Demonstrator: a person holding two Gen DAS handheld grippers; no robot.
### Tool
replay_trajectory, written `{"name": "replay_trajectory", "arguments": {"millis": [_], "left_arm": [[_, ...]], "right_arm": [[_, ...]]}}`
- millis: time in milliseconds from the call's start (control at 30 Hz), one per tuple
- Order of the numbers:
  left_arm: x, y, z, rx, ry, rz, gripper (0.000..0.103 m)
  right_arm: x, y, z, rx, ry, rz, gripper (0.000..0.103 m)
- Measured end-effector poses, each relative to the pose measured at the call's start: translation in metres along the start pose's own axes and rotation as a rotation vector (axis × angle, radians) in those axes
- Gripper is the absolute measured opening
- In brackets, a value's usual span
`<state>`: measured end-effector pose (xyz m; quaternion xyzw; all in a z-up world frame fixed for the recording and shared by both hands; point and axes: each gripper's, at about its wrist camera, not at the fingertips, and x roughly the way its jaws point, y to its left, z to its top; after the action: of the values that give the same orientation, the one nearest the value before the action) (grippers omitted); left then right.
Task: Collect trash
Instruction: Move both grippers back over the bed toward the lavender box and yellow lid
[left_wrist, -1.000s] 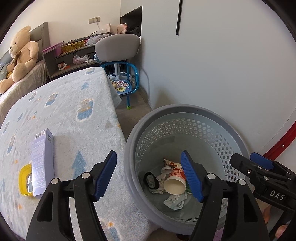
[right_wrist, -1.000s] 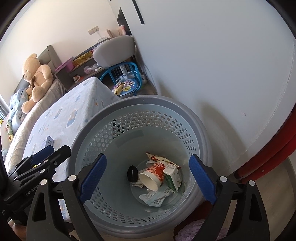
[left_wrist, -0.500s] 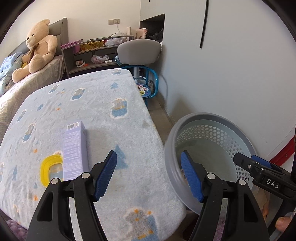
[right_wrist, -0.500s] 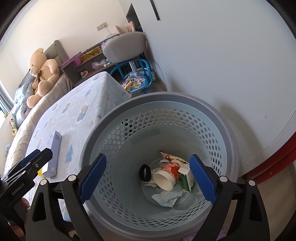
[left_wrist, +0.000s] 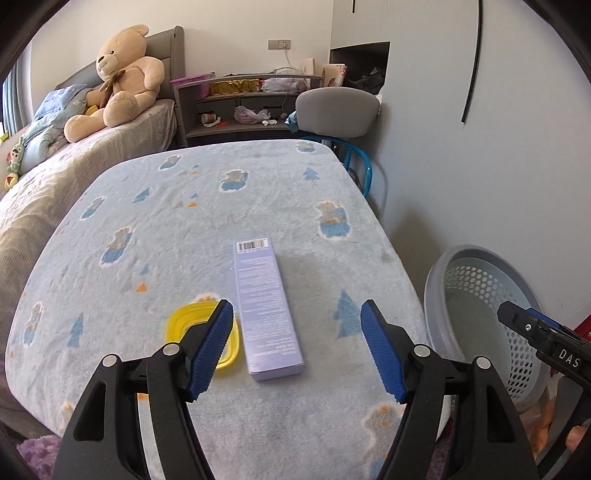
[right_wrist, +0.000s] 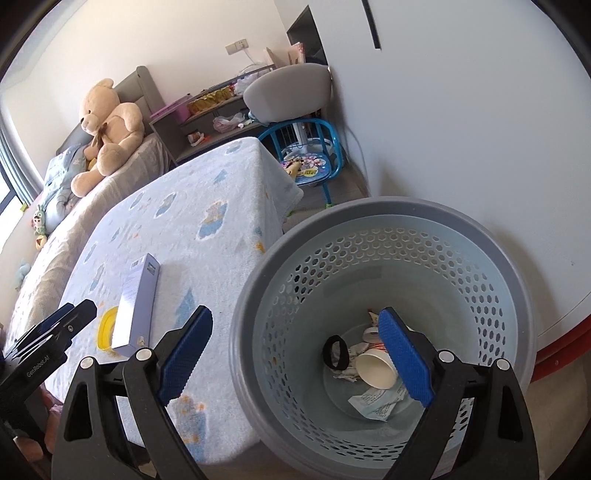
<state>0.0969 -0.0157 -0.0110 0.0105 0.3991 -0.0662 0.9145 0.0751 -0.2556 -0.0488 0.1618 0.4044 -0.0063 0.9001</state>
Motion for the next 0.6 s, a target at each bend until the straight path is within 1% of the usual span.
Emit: {"name": "replay_trajectory", "arguments": {"millis": [600], "left_arm": [[-0.007,0.078,-0.008,-0.111,-0.007,0.064,0.069]], "right_arm": [[0.027,0.098,-0.004,-0.141,0.042,0.08,0.089]]}}
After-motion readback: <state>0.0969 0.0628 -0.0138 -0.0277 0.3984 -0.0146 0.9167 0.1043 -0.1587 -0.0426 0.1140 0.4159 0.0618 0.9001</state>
